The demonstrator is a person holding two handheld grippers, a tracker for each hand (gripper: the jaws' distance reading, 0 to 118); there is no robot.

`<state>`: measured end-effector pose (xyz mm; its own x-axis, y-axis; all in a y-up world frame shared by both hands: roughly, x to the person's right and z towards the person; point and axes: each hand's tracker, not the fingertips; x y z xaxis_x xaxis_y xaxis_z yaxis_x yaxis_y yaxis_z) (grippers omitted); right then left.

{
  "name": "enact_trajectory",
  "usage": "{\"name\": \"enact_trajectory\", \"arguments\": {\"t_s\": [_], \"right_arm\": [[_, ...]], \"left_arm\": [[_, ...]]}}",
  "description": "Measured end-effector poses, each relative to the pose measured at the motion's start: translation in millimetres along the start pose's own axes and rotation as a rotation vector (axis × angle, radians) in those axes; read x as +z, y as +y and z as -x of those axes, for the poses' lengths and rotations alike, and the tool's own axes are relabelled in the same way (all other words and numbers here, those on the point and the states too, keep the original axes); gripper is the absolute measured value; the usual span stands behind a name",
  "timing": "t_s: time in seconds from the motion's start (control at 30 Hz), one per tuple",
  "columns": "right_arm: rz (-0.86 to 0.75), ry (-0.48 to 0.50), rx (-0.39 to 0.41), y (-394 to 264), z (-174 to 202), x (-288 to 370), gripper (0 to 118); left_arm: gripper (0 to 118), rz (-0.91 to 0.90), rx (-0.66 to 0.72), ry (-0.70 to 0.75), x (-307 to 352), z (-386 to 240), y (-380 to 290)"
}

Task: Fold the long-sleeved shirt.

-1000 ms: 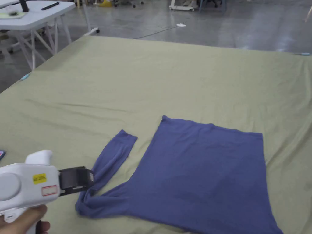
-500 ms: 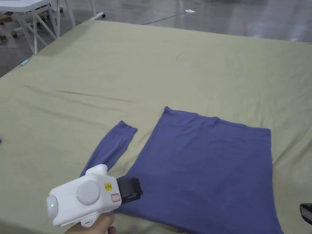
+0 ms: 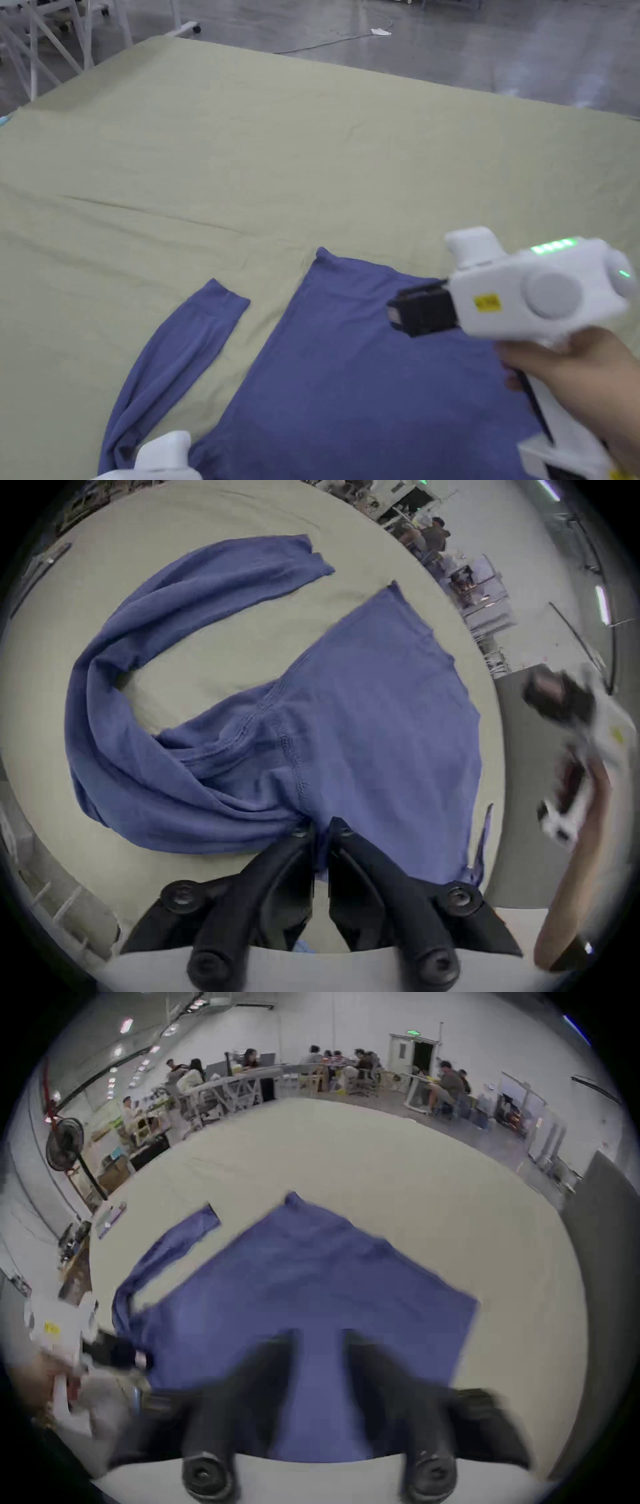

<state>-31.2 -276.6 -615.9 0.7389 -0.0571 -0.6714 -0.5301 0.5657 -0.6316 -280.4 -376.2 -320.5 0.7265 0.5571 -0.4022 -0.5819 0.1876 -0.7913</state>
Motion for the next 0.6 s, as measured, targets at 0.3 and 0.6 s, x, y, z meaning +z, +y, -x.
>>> {"name": "enact_trajectory", "arguments": {"t_s": [0.3,0.6], "right_arm": [[0.217,-0.062,-0.131,114.4,14.0,-206.9,109],[0.257,-0.206,0.145,99.2,49.6,-177.4,0]], "left_arm": [[0,0.002,-0.083,-0.052,27.2,1.0,14.5],[0,0.003,-0.094,-0.078,34.5,2.1,21.2]]}}
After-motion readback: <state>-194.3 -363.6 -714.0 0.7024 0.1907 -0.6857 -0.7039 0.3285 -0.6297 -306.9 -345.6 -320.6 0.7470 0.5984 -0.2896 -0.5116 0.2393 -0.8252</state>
